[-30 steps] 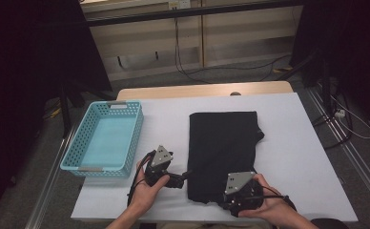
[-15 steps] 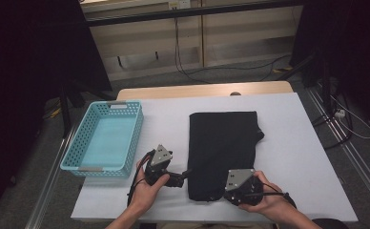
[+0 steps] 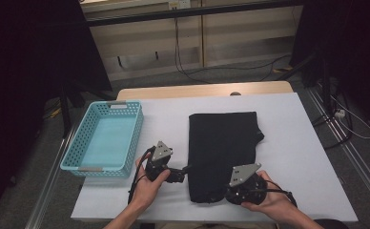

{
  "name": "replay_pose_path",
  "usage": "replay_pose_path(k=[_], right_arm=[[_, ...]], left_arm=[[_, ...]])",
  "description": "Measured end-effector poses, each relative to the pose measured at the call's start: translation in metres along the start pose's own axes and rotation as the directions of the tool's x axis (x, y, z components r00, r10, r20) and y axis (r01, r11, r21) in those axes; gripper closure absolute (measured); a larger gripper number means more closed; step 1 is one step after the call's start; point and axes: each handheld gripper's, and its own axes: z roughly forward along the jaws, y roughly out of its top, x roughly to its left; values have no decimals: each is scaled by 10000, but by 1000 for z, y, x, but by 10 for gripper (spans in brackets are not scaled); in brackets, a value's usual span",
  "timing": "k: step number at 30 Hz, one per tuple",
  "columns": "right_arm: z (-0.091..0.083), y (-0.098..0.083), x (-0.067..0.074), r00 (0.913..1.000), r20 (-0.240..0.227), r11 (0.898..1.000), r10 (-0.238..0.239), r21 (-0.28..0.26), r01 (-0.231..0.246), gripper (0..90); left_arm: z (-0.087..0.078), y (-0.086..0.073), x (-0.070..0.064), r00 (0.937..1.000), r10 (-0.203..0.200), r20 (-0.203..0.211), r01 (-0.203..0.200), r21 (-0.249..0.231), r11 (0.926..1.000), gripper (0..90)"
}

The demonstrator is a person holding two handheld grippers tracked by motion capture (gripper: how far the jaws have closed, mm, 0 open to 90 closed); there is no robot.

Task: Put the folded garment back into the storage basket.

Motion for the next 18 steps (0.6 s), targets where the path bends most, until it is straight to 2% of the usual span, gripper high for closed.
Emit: replay_pose_path(k=[2, 5, 11, 13, 18], right_arm=[[-2, -1, 1, 10000, -29, 10000, 24, -51, -24, 750], [-8, -2, 5, 9996, -281, 9998, 89, -175, -94, 753], [-2, -3, 8, 9989, 202, 9991, -424, 46, 423, 731], [0, -3, 10, 9964, 364, 9971, -760, 73, 758, 675], [0, -3, 11, 9980, 251, 9983, -574, 43, 573, 438]], left_arm=[[0, 1, 1, 9999, 2, -120, -2, -17, 10000, 64], [1, 2, 1, 10000, -25, -70, 25, -34, 10000, 64], [4, 1, 0, 10000, -15, 31, 15, 146, 9999, 62], [4, 1, 1, 10000, 24, 51, -25, 184, 9998, 61], [1, 1, 1, 9999, 44, 99, -46, 221, 9997, 62]])
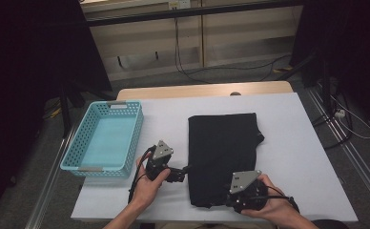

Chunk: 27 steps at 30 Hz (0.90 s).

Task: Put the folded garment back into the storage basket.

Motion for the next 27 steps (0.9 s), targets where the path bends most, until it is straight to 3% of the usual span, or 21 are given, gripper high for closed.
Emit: replay_pose_path(k=[2, 9, 10, 13, 14, 19, 20, 22, 24, 27], right_arm=[[0, -1, 1, 9999, 3, 9999, 102, 17, -102, 359], [2, -6, 8, 9993, 60, 9992, -375, 148, 374, 274], [5, -5, 9, 9981, 159, 9980, -600, 227, 597, 287], [6, -5, 8, 9977, 179, 9978, -648, 183, 645, 321], [6, -6, 5, 9974, 277, 9977, -670, 60, 669, 439], [7, -4, 1, 9953, 418, 9962, -875, 45, 874, 525], [7, -5, 0, 9936, 616, 9955, -944, 10, 945, 617], [8, -4, -2, 9917, 762, 9946, -1035, 77, 1032, 671], [8, -3, -4, 9944, 659, 9966, -829, 95, 824, 689], [7, -2, -6, 9964, 649, 9985, -536, 123, 530, 712]], left_arm=[[-1, 0, 0, 10000, -60, 12, 60, -82, 9999, 62], [0, 0, 1, 10000, -60, -9, 60, -26, 10000, 62], [0, 0, 0, 10000, -62, -6, 62, -69, 10000, 62], [0, 0, 0, 10000, -53, -5, 53, -57, 10000, 62], [2, 0, 1, 9999, -100, -23, 100, -77, 9999, 62], [3, 3, 1, 9999, -140, -7, 140, -135, 9998, 64], [3, 4, 1, 9999, -156, -10, 156, -172, 9997, 64], [5, 5, 1, 9996, -276, 60, 277, -243, 9993, 64], [6, 9, 2, 9999, -156, 21, 157, -247, 9996, 64], [8, 14, 6, 9995, -330, 11, 331, -266, 9991, 64]])
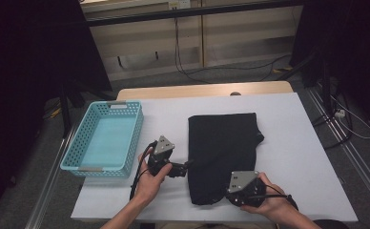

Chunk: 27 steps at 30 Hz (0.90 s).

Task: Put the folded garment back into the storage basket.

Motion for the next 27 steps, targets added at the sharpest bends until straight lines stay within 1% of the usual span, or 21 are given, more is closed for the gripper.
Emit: replay_pose_path(k=[1, 2, 3, 4, 5, 6, 7, 10, 12, 14, 16, 17, 18, 19, 20, 21, 22, 23, 24, 25, 27], right_arm=[[0, 1, -1, 9998, -70, 9998, 178, 1, -178, 724], [0, 1, -1, 9998, -70, 9998, 178, 1, -178, 724], [0, 1, -5, 9985, -249, 9988, 487, -23, -488, 736], [0, 1, -5, 9985, -249, 9988, 487, -23, -488, 736], [-1, 1, -4, 9982, -257, 9986, 534, -23, -535, 739], [-1, 1, -4, 9981, -241, 9984, 561, -9, -561, 739], [-1, 1, -4, 9981, -254, 9984, 568, -19, -568, 740], [-1, 0, -6, 9972, -315, 9977, 674, -51, -676, 740], [-1, 0, -6, 9968, -353, 9974, 721, -70, -724, 740], [-1, 0, -6, 9968, -350, 9973, 722, -65, -725, 740], [-1, 0, -6, 9967, -363, 9973, 730, -68, -733, 740], [-1, 0, -6, 9968, -369, 9974, 714, -69, -717, 740], [-1, 0, -6, 9968, -369, 9974, 714, -69, -717, 740], [-1, 0, -6, 9967, -367, 9974, 719, -68, -722, 739], [-1, 0, -6, 9968, -362, 9974, 712, -69, -715, 740], [-1, 0, -6, 9967, -377, 9974, 719, -75, -722, 739], [-1, 0, -6, 9967, -377, 9974, 719, -75, -722, 739], [-1, 0, -7, 9966, -393, 9973, 722, -77, -726, 739], [-1, 0, -7, 9966, -393, 9973, 722, -77, -726, 739], [-1, 0, -6, 9968, -391, 9975, 702, -93, -706, 739], [-1, 0, -6, 9968, -392, 9975, 697, -89, -701, 739]], left_arm=[[2, 2, 2, 10000, -52, 3, 52, -40, 10000, 64], [2, 2, 2, 10000, -52, 3, 52, -40, 10000, 64], [6, 7, 4, 9998, -44, -203, 42, -122, 9999, 64], [6, 7, 4, 9998, -44, -203, 42, -122, 9999, 64], [12, 12, 5, 9982, 233, -559, -244, -184, 9995, 64], [12, 12, 5, 9982, 233, -559, -244, -184, 9995, 64], [19, 18, 8, 9977, 69, -674, -89, -303, 9995, 66], [27, 25, 11, 9964, 27, -851, -41, -160, 9999, 66], [42, 35, 17, 9954, -126, -946, 128, 20, 9999, 69], [46, 38, 20, 9946, -215, -1017, 228, 122, 9997, 101], [57, 42, 25, 9941, -669, -859, 666, -66, 9978, 96], [66, 47, 30, 9914, -595, -1164, 599, -4, 9982, 95], [66, 47, 30, 9914, -595, -1164, 599, -4, 9982, 96], [69, 49, 32, 9897, -487, -1346, 508, 124, 9986, 96], [73, 52, 34, 9883, -536, -1429, 586, 312, 9978, 93], [80, 55, 39, 9868, -867, -1368, 923, 349, 9951, 94], [80, 55, 39, 9868, -867, -1368, 923, 349, 9951, 95], [83, 56, 41, 9849, -1025, -1396, 1103, 494, 9927, 102], [85, 58, 44, 9818, -1209, -1466, 1306, 584, 9897, 102], [90, 59, 50, 9721, -1856, -1433, 1949, 539, 9793, 108], [91, 60, 53, 9713, -1899, -1436, 1997, 573, 9782, 107]])
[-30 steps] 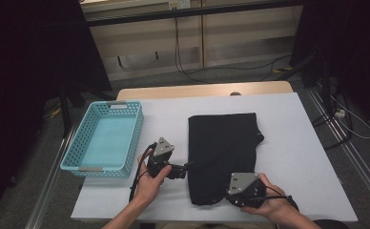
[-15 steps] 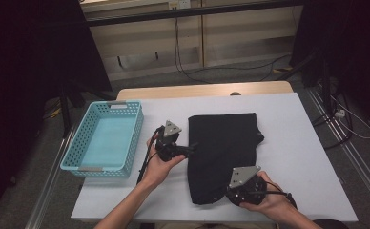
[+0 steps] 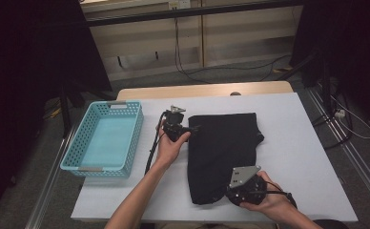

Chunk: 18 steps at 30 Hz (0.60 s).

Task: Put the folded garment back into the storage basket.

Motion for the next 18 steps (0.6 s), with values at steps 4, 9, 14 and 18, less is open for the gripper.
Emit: replay_pose_path(k=[4, 9, 14, 18], right_arm=[[0, 0, 0, 10000, -24, 10000, 32, -4, -32, 739], [0, 0, -1, 10000, -41, 10000, 26, -12, -26, 738], [0, -1, 0, 10000, -12, 10000, -67, -36, 67, 738], [0, -1, 0, 10000, -30, 10000, -78, -30, 78, 738]], left_arm=[[12, 5, 12, 9996, -146, 252, 144, 70, 9999, 84], [24, 9, 14, 9994, -217, 270, 214, 115, 9997, 102], [33, 11, 12, 9992, -241, 334, 237, 121, 9996, 124], [35, 11, 15, 9991, -335, 259, 328, 239, 9992, 182]])
